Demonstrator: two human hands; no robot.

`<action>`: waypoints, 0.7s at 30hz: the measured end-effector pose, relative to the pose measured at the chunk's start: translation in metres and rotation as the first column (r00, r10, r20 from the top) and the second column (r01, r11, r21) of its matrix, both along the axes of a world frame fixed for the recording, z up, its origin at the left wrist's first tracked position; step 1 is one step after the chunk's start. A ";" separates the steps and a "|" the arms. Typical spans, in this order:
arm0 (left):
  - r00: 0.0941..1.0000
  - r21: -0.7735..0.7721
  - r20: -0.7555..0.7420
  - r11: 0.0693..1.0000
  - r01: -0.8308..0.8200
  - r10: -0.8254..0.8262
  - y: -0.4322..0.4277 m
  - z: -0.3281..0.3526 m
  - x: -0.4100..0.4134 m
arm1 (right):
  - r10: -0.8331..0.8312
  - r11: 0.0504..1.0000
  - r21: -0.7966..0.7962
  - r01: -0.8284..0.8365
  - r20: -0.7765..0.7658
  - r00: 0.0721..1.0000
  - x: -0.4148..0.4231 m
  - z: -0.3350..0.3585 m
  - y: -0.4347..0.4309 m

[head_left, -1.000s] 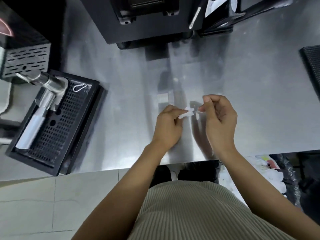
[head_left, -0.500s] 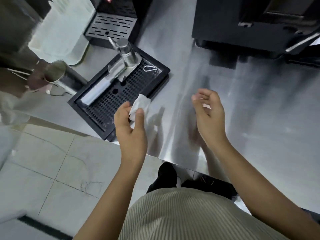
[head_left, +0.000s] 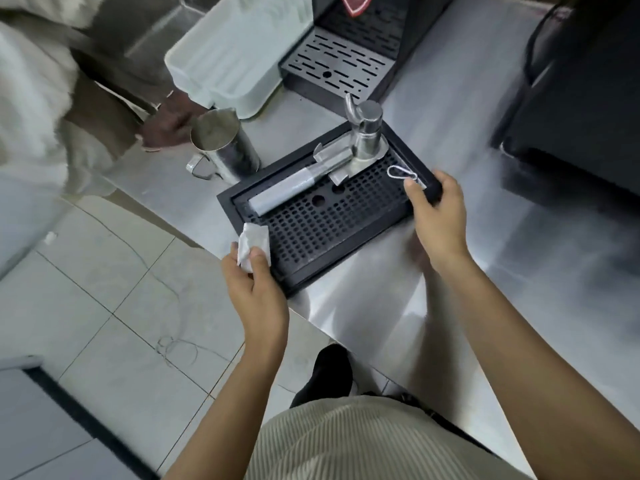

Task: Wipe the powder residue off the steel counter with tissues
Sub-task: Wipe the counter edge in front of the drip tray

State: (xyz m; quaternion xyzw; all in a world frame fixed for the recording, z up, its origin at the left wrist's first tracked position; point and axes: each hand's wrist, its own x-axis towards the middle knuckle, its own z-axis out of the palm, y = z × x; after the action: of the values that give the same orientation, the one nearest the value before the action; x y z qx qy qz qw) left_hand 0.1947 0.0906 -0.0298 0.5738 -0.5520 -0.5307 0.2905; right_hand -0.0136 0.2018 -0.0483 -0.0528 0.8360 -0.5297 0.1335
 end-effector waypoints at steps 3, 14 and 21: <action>0.999 -0.011 0.007 0.999 -0.040 0.040 0.005 0.000 -0.005 | 0.030 0.988 0.150 -0.023 -0.049 0.998 -0.012 0.000 -0.005; 0.992 -0.038 0.036 0.992 -0.118 0.119 0.012 -0.007 -0.020 | -0.013 0.992 0.123 0.007 0.048 0.999 -0.034 0.002 -0.013; 0.989 -0.020 0.032 0.989 -0.147 0.147 0.011 -0.008 -0.020 | -0.030 0.996 0.090 0.022 0.092 0.995 -0.032 0.007 -0.015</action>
State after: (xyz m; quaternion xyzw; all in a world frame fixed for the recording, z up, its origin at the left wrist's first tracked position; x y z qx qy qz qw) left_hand 0.1744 0.1017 -0.0375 0.6191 -0.5175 -0.4935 0.3246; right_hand -0.0457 0.1870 -0.0410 -0.0113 0.8523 -0.4953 0.1676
